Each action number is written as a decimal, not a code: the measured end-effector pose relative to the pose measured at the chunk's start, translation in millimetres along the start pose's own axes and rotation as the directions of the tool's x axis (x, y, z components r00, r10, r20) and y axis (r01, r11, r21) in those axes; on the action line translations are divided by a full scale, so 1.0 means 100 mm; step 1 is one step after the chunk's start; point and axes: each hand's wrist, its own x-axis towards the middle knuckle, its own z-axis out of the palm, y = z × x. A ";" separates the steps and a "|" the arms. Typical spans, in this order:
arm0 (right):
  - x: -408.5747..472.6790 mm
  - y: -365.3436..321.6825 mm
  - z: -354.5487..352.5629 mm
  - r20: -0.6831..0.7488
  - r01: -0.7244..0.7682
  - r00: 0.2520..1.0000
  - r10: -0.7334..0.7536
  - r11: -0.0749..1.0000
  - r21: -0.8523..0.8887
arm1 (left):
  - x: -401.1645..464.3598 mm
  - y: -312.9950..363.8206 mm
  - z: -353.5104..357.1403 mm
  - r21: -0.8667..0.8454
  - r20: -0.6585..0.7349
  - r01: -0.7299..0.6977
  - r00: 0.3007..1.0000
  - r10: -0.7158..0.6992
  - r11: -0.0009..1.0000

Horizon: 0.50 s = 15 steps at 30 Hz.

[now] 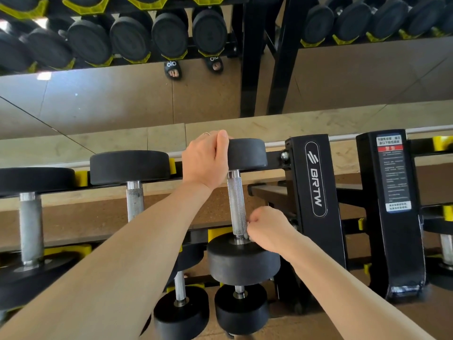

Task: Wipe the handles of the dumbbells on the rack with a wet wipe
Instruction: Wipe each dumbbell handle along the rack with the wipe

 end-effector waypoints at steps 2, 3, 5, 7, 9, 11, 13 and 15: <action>-0.11 -0.01 -0.02 -0.022 0.041 0.999 -0.040 0.999 0.010 | 0.00 0.01 -0.01 0.002 -0.001 0.007 1.000 -0.007 1.000; -0.19 -0.04 -0.02 -0.031 0.072 0.997 -0.070 0.996 0.050 | 0.00 0.01 -0.01 0.004 -0.003 0.012 1.000 -0.012 1.000; -0.30 -0.12 0.05 -0.075 0.205 0.977 -0.199 0.976 0.078 | 0.01 0.01 -0.02 0.010 -0.001 0.017 1.000 -0.017 1.000; -0.28 -0.16 0.12 -0.038 0.371 0.926 -0.375 0.925 -0.085 | 0.02 0.01 -0.02 0.012 0.003 0.025 1.000 -0.025 1.000; -0.22 -0.19 0.19 0.117 0.436 0.900 -0.421 0.847 -0.304 | 0.01 0.01 -0.03 0.008 0.008 0.021 1.000 -0.021 1.000; -0.19 -0.19 0.19 0.166 0.425 0.905 -0.392 0.820 -0.384 | 0.00 0.01 -0.02 0.003 0.008 0.007 1.000 -0.007 1.000; -0.20 -0.17 0.15 0.155 0.414 0.910 -0.385 0.811 -0.413 | 0.01 -0.01 -0.01 0.013 0.006 -0.003 1.000 0.003 1.000; -0.23 -0.10 0.12 0.124 0.399 0.916 -0.381 0.836 -0.378 | 0.01 -0.03 0.00 0.022 0.009 -0.016 1.000 0.015 1.000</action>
